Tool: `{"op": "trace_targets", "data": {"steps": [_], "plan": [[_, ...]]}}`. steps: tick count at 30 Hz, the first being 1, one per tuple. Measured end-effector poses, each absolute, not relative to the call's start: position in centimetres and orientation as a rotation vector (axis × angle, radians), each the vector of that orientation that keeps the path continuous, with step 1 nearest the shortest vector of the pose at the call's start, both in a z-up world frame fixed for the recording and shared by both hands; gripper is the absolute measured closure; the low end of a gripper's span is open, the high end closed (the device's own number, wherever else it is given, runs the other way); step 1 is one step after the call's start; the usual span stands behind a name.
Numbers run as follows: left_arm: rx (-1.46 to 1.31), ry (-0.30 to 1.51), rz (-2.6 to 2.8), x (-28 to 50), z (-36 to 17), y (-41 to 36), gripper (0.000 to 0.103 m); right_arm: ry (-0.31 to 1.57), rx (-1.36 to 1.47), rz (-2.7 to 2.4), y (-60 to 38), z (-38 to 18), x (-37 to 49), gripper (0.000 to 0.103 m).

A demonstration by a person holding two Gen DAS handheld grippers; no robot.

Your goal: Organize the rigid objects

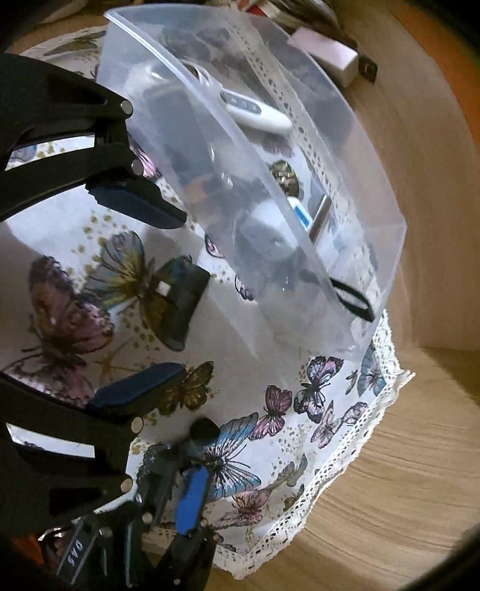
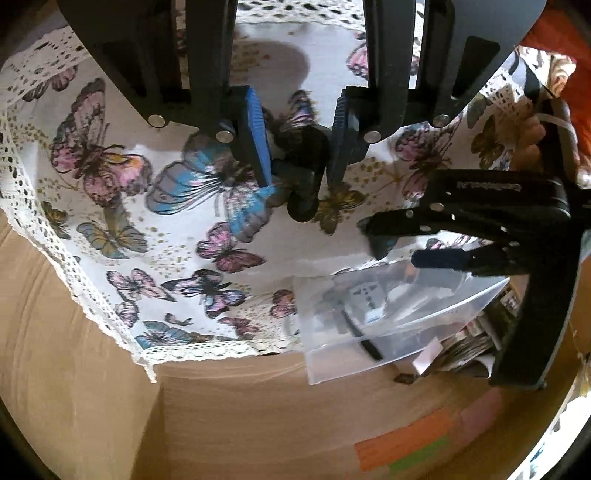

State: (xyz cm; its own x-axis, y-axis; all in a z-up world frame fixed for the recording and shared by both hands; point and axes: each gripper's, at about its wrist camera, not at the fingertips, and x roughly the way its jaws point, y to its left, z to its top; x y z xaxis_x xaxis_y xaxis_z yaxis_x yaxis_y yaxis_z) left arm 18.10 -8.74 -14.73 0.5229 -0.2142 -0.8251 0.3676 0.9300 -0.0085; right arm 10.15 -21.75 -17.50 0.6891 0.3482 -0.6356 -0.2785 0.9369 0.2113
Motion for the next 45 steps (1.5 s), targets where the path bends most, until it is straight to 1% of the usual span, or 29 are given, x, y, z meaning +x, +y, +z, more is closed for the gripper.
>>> {"op": "trace_targets", "data": {"steps": [1,2,3,4,5,15,26,35,41,45], "plan": [[0.177,0.961,-0.354,18.2,-14.9,-8.9,0.035,0.729,0.107,0.347,-22.0,-17.4,10.2,0.075],[0.181,0.966,-0.363,18.3,-15.0,-9.1,0.05,0.726,0.113,0.343,-22.3,-17.3,10.3,0.075],[0.189,0.978,-0.376,18.5,-15.2,-9.4,0.061,0.723,0.118,0.339,-22.5,-17.2,10.3,0.075],[0.197,0.971,-0.373,18.5,-15.3,-9.7,0.063,0.718,0.121,0.335,-22.7,-17.1,10.3,0.075],[0.199,0.964,-0.375,18.5,-15.2,-9.7,0.069,0.713,0.124,0.333,-22.9,-17.0,10.3,0.075],[0.161,0.908,-0.374,16.9,-13.1,-8.6,0.07,0.654,0.116,0.336,-23.0,-15.1,10.5,0.075],[0.085,0.746,-0.314,13.8,-8.0,-4.9,0.07,0.512,0.106,0.412,-20.2,-10.6,11.0,0.075],[0.014,0.62,-0.241,13.2,-4.1,-0.8,0.07,0.412,0.034,0.468,-16.7,-6.6,12.4,0.075],[-0.007,0.598,-0.194,13.9,-3.5,1.6,0.07,0.382,-0.021,0.482,-14.6,-4.9,14.3,0.075],[-0.022,0.608,-0.169,15.1,-3.8,2.8,0.07,0.395,-0.056,0.495,-13.0,-4.7,15.8,0.075]]}}
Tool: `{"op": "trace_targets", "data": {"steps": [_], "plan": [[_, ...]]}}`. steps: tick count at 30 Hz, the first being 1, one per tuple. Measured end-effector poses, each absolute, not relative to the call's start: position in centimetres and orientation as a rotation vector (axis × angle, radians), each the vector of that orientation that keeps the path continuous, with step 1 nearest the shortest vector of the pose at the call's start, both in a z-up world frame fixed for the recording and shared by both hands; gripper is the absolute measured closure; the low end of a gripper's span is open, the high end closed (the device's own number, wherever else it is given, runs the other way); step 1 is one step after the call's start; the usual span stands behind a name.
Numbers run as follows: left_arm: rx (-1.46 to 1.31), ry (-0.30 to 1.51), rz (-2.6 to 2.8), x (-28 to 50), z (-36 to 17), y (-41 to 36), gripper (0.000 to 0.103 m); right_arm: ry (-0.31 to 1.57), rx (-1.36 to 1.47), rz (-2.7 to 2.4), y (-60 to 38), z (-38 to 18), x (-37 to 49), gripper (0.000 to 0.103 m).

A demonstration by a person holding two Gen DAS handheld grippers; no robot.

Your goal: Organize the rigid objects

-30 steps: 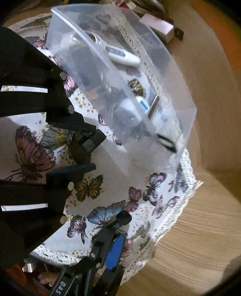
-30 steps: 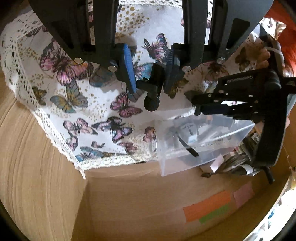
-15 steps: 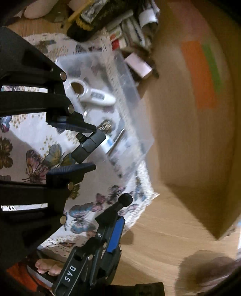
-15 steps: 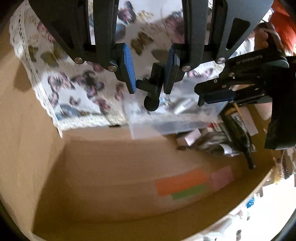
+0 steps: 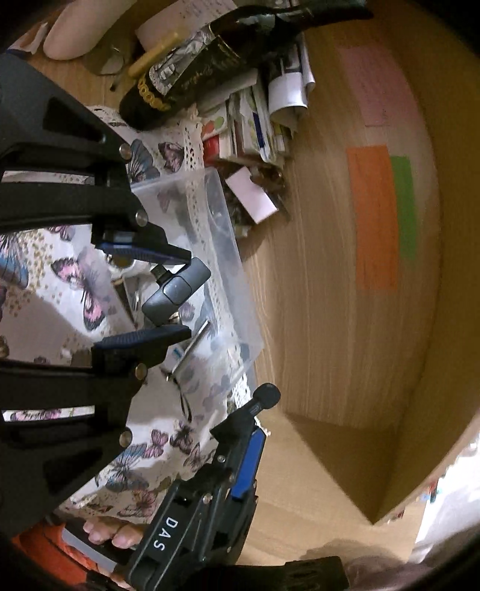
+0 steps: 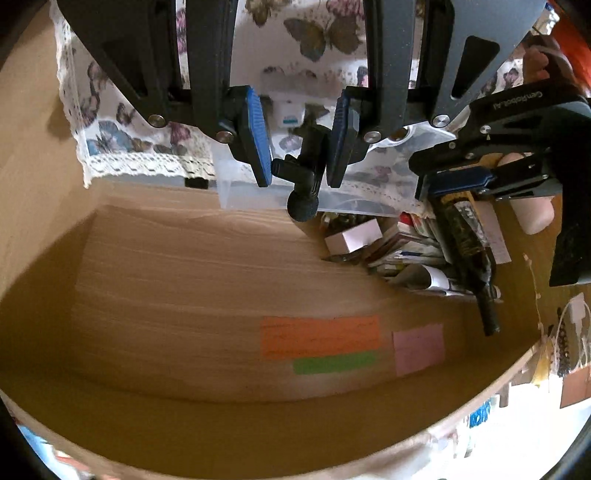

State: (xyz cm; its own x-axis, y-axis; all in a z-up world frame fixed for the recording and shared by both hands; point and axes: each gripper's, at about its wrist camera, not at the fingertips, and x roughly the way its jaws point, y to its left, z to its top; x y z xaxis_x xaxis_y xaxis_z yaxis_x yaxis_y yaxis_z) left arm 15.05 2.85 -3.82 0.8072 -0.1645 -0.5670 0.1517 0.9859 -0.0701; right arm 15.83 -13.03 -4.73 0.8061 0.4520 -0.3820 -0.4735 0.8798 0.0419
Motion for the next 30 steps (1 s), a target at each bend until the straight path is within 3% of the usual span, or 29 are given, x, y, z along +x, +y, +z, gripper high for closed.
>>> {"op": "trace_targets", "data": {"steps": [18,23,30], "plan": [[-0.093,0.789,-0.144,20.0,-9.2,4.1,0.067,0.639,-0.132,0.535,-8.6,-10.3,21.5,0.075],[-0.093,0.739,-0.146,18.7,-7.6,4.1,0.059,0.599,-0.113,0.536,-9.4,-8.6,20.5,0.073],[-0.078,0.62,-0.142,15.2,-4.0,3.3,0.051,0.454,-0.089,0.51,-11.8,-4.8,16.3,0.058]]}}
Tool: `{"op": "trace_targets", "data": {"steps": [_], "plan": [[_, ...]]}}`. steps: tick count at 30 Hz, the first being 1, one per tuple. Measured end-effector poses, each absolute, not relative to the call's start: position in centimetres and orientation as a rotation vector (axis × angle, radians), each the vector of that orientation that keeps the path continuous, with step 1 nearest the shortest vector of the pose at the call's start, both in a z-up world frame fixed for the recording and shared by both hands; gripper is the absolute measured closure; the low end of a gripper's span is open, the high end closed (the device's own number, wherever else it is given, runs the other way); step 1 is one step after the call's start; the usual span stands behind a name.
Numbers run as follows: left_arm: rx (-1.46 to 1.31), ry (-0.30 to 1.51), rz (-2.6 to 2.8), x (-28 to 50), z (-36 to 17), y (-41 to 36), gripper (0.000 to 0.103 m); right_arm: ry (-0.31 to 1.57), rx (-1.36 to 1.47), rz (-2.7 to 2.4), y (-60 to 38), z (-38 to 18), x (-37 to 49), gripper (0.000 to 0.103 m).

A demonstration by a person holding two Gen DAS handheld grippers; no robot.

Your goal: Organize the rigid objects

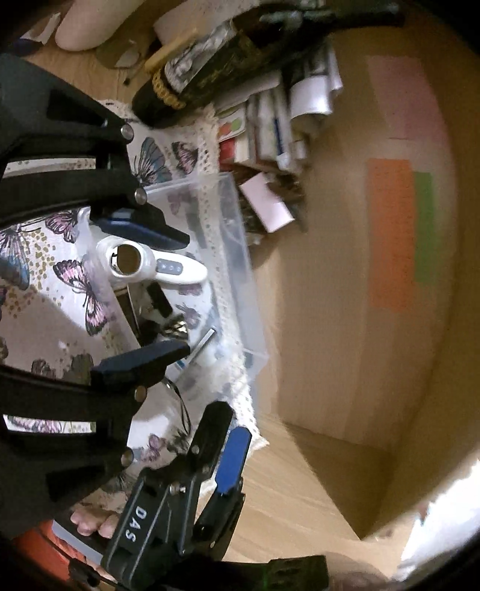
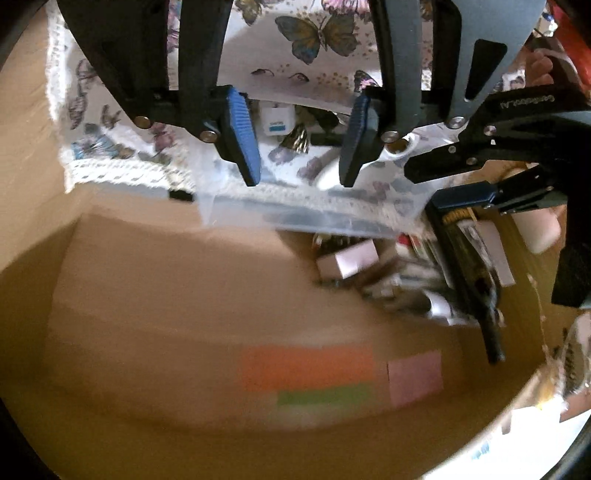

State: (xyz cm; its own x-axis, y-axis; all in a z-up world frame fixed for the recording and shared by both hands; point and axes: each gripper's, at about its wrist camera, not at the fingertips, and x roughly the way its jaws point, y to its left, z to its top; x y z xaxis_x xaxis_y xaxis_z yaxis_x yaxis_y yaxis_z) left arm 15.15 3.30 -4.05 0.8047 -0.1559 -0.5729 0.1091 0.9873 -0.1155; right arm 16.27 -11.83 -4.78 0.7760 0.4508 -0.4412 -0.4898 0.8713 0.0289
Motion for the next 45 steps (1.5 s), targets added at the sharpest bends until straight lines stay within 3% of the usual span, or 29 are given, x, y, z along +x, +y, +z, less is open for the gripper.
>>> {"op": "trace_targets", "data": {"steps": [2,9,12,15,45], "plan": [[-0.08,0.581,-0.145,13.7,-2.9,3.0,0.045,0.407,-0.076,0.497,-12.7,-3.8,14.7,0.054],[-0.063,0.414,-0.109,8.0,0.2,2.4,0.019,0.258,-0.044,0.441,-15.0,-1.4,9.5,0.02],[-0.057,0.356,-0.098,5.9,1.0,2.1,0.008,0.213,-0.029,0.423,-15.6,-0.9,7.6,0.012],[-0.056,0.329,-0.089,4.2,1.4,1.6,0.003,0.187,-0.002,0.411,-16.0,-0.9,6.3,0.0],[-0.06,0.295,-0.069,1.0,1.8,1.0,0.0,0.207,0.062,0.436,-17.0,-2.0,3.9,0.0]]}}
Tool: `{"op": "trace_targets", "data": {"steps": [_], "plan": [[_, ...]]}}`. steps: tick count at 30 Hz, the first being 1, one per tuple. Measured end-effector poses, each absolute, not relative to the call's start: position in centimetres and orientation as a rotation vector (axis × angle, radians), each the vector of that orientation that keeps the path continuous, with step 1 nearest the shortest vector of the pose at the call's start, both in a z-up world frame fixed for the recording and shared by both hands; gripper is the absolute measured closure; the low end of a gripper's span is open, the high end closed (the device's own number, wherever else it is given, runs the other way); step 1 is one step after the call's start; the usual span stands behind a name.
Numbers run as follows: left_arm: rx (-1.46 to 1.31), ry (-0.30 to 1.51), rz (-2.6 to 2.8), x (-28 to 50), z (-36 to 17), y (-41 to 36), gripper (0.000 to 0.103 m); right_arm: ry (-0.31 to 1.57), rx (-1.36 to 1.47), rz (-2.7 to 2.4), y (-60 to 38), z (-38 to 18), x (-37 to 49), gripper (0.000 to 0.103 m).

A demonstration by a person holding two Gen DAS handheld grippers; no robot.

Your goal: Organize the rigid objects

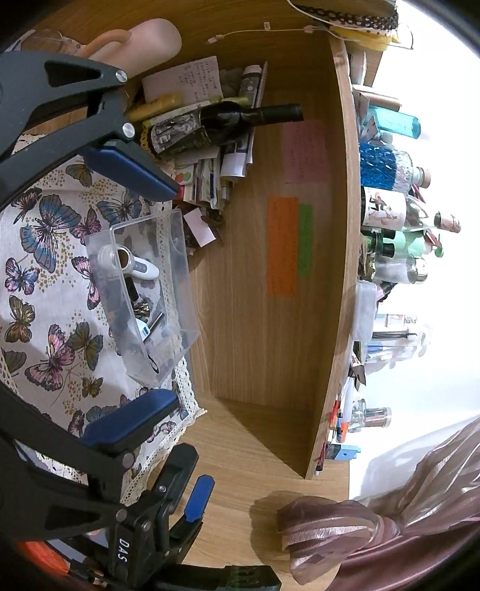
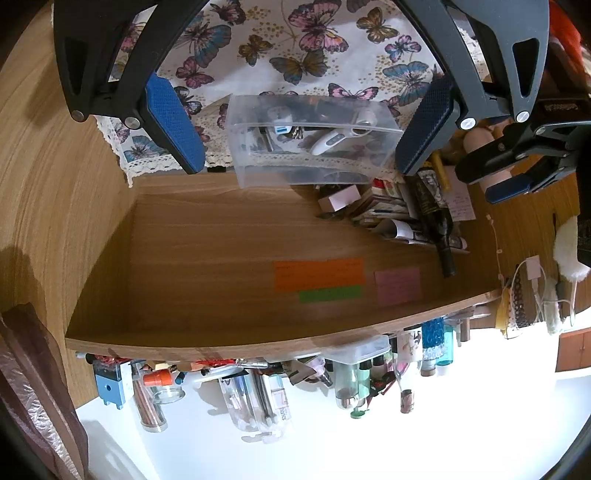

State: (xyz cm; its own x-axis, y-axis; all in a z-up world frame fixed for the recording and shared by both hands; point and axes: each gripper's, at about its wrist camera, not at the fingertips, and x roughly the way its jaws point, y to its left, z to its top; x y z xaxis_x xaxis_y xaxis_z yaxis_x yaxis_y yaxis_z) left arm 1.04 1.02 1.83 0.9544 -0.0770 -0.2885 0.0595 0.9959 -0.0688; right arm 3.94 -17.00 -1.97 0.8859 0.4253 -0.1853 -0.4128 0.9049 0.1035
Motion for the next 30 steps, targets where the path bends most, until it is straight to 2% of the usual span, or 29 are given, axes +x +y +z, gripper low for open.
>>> {"op": "trace_targets", "data": {"steps": [30], "plan": [[-0.061,0.307,-0.079,1.71,1.49,1.3,0.0,0.211,0.054,0.437,-16.49,-2.07,4.21,0.0]]}}
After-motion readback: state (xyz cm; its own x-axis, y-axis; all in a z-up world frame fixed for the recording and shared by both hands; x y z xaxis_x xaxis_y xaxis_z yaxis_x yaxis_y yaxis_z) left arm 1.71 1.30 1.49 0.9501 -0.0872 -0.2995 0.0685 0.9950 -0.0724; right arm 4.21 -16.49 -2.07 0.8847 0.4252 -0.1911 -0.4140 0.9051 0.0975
